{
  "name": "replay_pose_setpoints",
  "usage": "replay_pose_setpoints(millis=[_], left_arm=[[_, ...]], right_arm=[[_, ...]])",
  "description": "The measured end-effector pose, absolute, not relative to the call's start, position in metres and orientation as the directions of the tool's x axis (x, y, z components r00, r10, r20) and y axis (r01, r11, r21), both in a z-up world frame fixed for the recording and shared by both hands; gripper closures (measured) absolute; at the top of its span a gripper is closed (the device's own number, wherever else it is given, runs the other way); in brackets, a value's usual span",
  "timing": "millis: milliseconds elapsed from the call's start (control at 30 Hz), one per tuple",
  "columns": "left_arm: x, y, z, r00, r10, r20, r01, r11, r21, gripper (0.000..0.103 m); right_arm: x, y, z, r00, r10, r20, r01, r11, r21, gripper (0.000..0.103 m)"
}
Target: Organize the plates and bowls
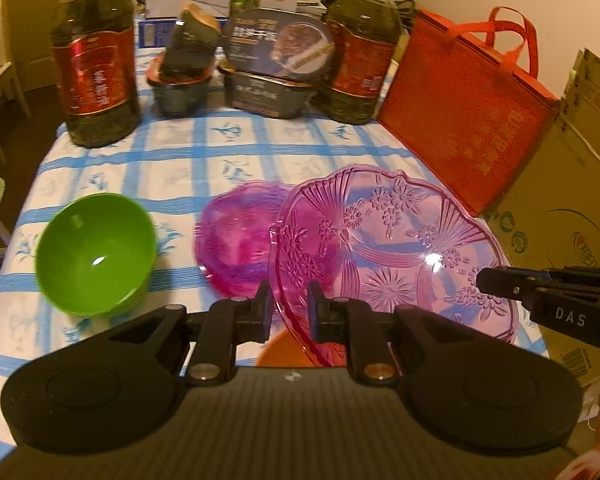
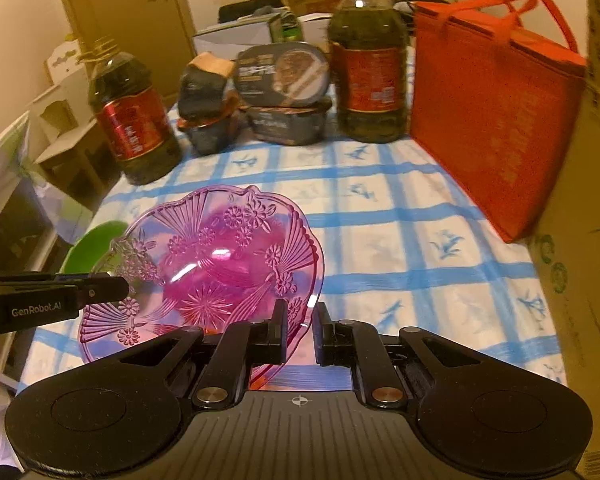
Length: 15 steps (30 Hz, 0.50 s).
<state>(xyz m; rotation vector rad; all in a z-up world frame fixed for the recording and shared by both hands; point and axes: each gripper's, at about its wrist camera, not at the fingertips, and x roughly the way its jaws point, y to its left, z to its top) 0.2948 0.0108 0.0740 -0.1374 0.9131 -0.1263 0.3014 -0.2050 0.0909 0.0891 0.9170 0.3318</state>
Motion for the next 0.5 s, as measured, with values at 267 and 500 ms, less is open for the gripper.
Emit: replay_pose_setpoints(millis=[267, 500], left_arm=[[0.291, 0.036, 0.075, 0.613, -0.150, -0.775, 0.019, 0.984, -0.176, 0.088], [0.308, 0.042, 0.066, 0.608, -0.141, -0.781, 0.019, 0.986, -0.164, 0.088]], right_arm=[[0.306, -0.177, 0.092, 0.554, 0.329, -0.765, -0.278, 0.939, 0.202, 0.091], [0.325, -0.170, 0.085, 0.546, 0.332, -0.769, -0.280, 0.938, 0.207, 0.091]])
